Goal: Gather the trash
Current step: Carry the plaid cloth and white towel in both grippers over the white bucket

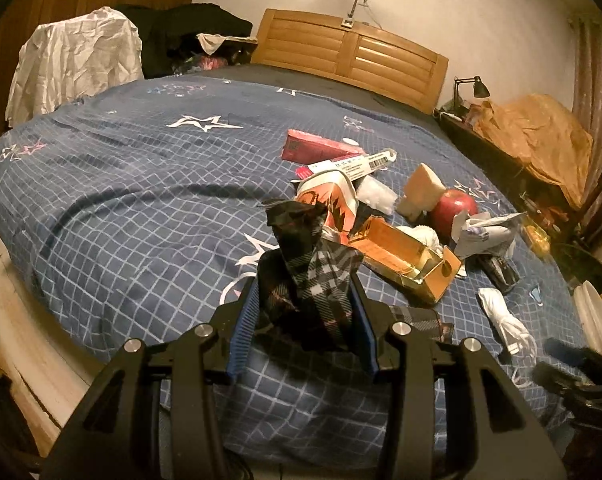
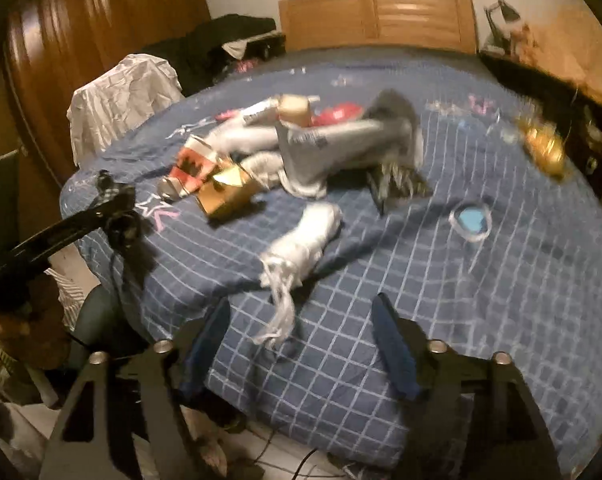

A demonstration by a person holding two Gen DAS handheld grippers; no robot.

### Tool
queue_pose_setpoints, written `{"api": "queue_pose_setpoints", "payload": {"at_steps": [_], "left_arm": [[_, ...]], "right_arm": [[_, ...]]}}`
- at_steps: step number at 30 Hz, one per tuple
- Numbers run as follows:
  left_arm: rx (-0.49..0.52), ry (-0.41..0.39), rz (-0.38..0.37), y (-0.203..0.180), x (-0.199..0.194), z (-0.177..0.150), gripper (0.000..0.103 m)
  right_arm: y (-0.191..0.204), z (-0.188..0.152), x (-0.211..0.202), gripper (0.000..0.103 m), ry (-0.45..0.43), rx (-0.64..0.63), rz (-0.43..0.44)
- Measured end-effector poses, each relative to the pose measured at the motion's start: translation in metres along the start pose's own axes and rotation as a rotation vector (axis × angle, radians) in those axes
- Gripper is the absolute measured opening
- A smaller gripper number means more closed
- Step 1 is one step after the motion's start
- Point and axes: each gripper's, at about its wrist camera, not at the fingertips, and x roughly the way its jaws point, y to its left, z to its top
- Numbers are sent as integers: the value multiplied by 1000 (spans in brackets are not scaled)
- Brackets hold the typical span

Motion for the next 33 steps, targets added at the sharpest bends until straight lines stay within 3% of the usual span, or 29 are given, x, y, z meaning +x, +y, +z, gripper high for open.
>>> {"api": "queue_pose_setpoints", "payload": {"at_steps": [3, 6, 7, 10, 13, 23, 33], "left_arm": [[6, 1, -2, 0, 0, 0, 42], [16, 1, 0, -2, 0, 0, 42], [19, -1, 1, -3, -1, 0, 42], [28, -16, 11, -4, -5, 1, 42], [27, -25, 21, -4, -8, 2, 42], [110, -68, 54, -36, -25, 18, 42], [263, -134, -58, -142, -49, 49, 43]], "right_arm": [[5, 13, -8, 75, -48, -1, -8], [13, 27, 13, 74, -64, -14, -39], [13, 30, 26, 69, -43, -17, -45], [13, 25, 58, 38, 52, -37, -85], [6, 19, 59, 32, 49, 10, -72], [3, 29, -22, 31, -168, 52, -27], [-48, 29, -131, 31, -357, 96, -152]]}}
